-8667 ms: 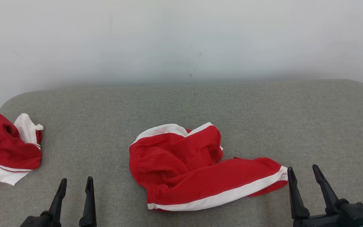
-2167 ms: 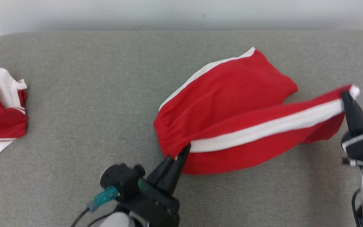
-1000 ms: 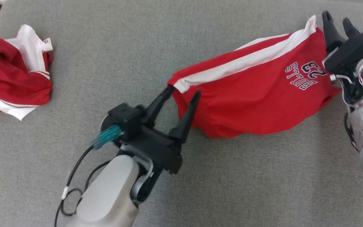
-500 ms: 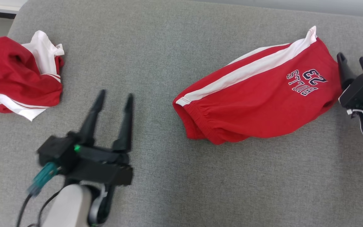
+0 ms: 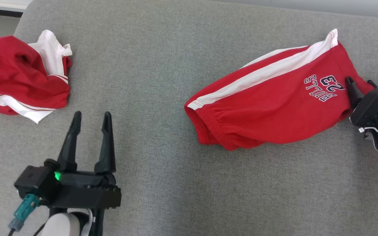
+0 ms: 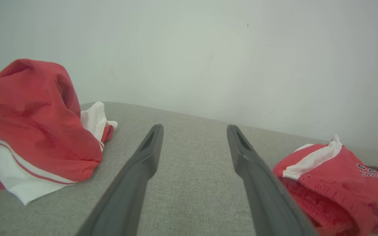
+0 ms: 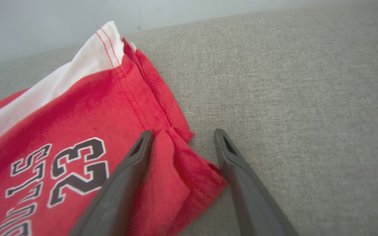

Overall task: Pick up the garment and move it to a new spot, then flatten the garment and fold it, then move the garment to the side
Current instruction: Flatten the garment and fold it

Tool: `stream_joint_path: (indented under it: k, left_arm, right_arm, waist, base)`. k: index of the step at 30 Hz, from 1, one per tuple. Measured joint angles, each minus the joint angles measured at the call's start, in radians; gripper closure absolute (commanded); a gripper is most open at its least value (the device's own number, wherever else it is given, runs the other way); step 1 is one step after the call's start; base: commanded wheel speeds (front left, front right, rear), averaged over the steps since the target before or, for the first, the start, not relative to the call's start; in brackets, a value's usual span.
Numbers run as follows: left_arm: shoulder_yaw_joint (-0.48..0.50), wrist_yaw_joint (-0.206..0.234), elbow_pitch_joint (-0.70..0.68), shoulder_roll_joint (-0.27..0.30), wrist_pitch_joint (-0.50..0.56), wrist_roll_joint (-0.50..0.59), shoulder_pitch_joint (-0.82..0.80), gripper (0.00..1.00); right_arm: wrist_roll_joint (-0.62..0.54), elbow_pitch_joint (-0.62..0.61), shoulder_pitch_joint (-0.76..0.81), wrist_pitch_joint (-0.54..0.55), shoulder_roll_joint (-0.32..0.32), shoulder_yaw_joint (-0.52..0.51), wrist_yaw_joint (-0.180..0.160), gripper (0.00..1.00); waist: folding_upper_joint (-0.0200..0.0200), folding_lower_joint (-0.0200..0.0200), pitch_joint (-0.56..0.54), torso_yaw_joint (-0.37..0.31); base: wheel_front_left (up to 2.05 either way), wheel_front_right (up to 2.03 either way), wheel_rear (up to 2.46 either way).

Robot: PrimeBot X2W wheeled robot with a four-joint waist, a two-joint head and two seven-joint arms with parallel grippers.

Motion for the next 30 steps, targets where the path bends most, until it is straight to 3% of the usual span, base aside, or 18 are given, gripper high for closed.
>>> stream_joint_path:
  k: [16, 30]
  left_arm:
    - [0.01, 0.008, 0.027, -0.002, 0.0, 0.011, 0.04, 0.0]
    - [0.05, -0.001, 0.022, -0.002, 0.0, 0.049, 0.091, 0.0]
  right_arm:
    - [0.178, -0.064, 0.094, -0.033, 0.012, 0.015, 0.002, 1.0]
    - [0.347, -0.124, 0.33, -0.111, -0.12, -0.062, 0.002, 1.0]
  waist:
    - [0.0, 0.0001, -0.065, -0.061]
    - [0.0, 0.0, -0.157, -0.159]
  base:
    - [0.0, 0.0, 0.0]
    - [0.0, 0.0, 0.0]
